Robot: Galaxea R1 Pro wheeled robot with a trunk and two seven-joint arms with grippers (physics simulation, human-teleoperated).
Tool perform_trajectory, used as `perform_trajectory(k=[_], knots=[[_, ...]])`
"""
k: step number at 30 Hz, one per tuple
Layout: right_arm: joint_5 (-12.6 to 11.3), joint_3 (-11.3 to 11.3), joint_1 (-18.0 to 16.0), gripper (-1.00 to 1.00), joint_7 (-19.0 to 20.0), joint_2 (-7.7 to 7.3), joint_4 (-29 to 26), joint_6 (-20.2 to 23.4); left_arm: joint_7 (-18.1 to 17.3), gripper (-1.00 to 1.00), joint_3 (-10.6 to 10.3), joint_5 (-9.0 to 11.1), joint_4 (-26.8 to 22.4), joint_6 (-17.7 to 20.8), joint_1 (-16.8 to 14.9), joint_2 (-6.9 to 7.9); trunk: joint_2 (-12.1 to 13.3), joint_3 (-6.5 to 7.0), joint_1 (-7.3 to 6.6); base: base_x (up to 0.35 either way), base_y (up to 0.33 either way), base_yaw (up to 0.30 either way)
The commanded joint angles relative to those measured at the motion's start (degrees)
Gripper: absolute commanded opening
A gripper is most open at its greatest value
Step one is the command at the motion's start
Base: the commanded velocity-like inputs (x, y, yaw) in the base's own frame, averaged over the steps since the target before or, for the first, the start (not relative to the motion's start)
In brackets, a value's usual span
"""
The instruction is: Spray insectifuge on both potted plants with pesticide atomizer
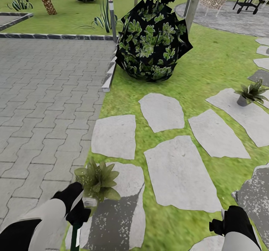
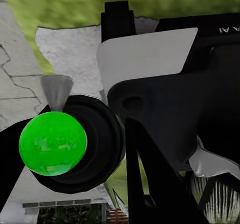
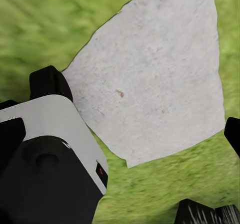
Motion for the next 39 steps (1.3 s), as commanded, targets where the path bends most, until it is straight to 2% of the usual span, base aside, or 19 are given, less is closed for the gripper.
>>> perform_trajectory(k=[1,14,19,27,34,39], knots=[[0.61,-0.23,-0.07,1.00,0.55,0.08,-0.12,-0.03,-0.35,-1.00,0.44,-0.60,-0.09,0.23,0.32,0.00,-0.02,-0.04,0.00,0.000,0.000,0.000],[0.61,-0.20,-0.07,1.00,0.55,0.08,-0.12,-0.08,-0.45,-1.00,0.44,-0.60,-0.15,0.23,5.03,0.16,-0.02,-0.04,0.00,0.000,0.000,0.000],[0.61,-0.22,-0.04,1.00,0.55,0.09,-0.12,-0.05,-0.52,-1.00,0.44,-0.60,-0.16,0.23,5.31,0.12,-0.02,-0.04,0.00,0.000,0.000,0.000],[0.61,-0.22,-0.04,1.00,0.55,0.06,-0.12,-0.08,-0.44,-1.00,0.48,-0.45,-0.31,0.23,5.13,-0.06,-0.02,-0.04,0.00,0.000,0.000,0.000],[0.61,-0.24,-0.06,1.00,0.55,0.07,-0.12,-0.07,-0.43,-1.00,0.53,-0.43,0.08,0.28,0.87,-0.15,-0.02,-0.04,0.00,0.000,0.000,0.000],[0.61,-0.21,-0.05,1.00,0.55,0.10,-0.12,-0.06,-0.43,-1.00,0.42,-0.57,-0.04,0.27,0.85,0.01,-0.02,-0.04,0.00,0.000,0.000,0.000]])
